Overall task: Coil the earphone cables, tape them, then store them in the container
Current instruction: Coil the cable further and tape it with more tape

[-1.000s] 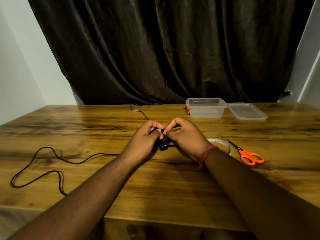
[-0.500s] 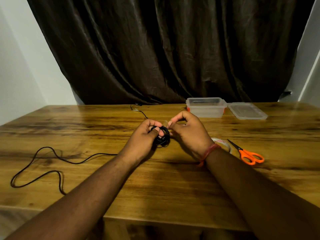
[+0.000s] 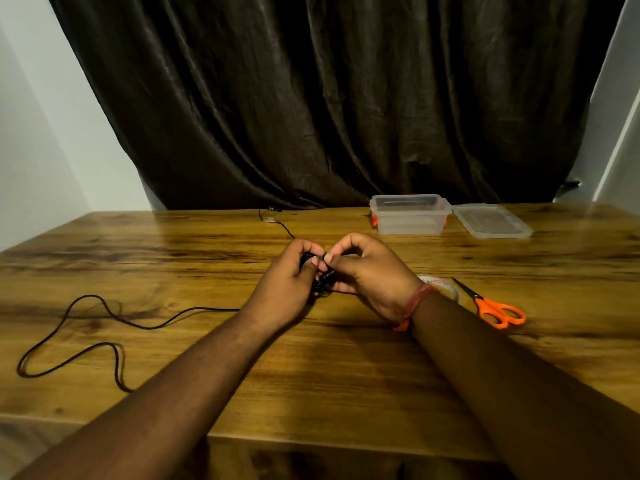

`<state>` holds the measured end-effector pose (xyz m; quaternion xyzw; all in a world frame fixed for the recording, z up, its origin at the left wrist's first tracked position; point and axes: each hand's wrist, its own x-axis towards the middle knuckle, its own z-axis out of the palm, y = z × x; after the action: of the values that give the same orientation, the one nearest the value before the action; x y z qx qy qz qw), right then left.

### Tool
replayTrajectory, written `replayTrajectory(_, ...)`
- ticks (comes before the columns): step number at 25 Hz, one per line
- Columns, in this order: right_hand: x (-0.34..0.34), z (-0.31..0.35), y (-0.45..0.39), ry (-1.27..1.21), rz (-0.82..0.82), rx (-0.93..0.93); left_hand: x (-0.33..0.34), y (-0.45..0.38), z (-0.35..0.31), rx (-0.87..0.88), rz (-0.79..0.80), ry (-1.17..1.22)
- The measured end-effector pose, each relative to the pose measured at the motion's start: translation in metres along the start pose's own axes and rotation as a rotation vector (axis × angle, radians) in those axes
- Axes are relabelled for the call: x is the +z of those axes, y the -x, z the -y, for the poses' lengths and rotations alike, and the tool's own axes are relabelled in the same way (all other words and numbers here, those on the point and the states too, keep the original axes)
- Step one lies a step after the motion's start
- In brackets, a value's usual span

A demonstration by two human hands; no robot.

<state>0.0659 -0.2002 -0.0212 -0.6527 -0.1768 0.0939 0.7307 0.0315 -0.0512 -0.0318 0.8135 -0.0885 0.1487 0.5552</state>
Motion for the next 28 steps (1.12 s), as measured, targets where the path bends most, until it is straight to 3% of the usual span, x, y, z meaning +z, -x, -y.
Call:
replayTrajectory(3,0.001,-0.006,-0.003,0.392,-0.071,-0.238,0.0,0.002,-0.005,0.081,-0.012,-0.153)
replayTrajectory(7,0.003,-0.003,-0.001,0.743,-0.108,-0.469,0.0,-0.001,-0.002,0.089,-0.009,-0.148)
replayTrajectory(16,-0.006,0.009,0.004,0.986,0.022,-0.522,0.006,0.0,-0.004,0.208,-0.018,-0.338)
replayTrajectory(19,-0.007,0.01,0.004,0.93,-0.029,-0.538,0.005,-0.002,-0.001,0.207,0.001,-0.238)
replayTrajectory(28,-0.007,0.006,0.003,0.921,-0.069,-0.601,0.004,-0.003,0.0,-0.089,0.058,0.323)
